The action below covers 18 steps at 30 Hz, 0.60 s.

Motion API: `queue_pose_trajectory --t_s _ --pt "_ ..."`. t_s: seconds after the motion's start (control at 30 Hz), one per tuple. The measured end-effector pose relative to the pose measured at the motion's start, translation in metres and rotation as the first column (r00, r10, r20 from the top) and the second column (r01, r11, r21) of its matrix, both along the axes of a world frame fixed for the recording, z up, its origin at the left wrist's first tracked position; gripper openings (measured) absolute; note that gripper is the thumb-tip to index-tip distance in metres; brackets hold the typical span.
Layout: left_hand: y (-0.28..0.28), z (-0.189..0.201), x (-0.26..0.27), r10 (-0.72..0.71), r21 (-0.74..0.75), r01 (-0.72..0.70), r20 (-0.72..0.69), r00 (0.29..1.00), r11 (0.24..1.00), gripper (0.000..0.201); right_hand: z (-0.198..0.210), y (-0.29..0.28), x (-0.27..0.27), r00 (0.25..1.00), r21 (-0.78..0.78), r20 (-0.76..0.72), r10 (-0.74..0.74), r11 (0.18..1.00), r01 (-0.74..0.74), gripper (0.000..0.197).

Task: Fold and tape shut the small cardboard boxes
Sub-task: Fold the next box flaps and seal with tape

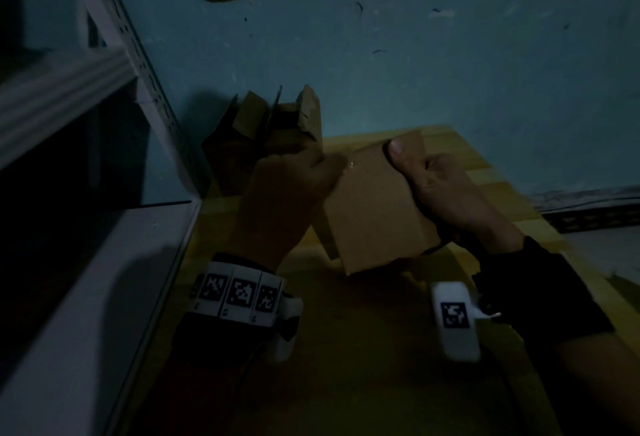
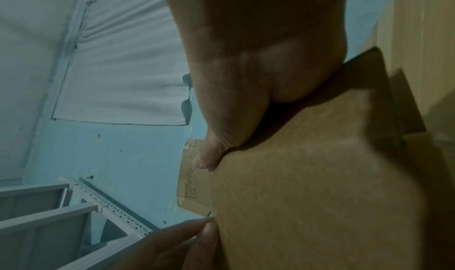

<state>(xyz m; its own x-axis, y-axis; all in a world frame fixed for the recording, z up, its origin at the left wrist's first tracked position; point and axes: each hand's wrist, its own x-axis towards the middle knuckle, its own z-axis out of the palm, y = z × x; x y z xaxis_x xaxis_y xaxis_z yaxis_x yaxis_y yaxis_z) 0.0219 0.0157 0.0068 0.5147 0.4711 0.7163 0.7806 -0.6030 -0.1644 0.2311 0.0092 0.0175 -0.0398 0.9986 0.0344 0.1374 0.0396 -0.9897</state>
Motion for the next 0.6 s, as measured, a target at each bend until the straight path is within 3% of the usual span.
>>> queue_pose_trajectory --t_s 0.1,0.23,0.6 --pt "0.000 -0.004 -0.001 0.064 0.068 -0.060 -0.060 0.996 0.996 0.026 -0.001 0.001 -0.002 0.999 -0.003 -0.039 0.013 1.000 -0.014 0.048" --pt "0.002 -0.012 0.001 0.036 0.081 -0.034 -0.018 0.999 0.996 0.026 -0.002 0.001 -0.003 0.997 -0.006 -0.075 0.015 1.000 -0.016 0.048" --pt "-0.001 -0.015 0.006 0.148 0.066 -0.150 0.041 0.988 0.986 0.018 -0.003 0.000 -0.006 0.995 0.015 -0.094 0.039 0.999 -0.037 0.043"
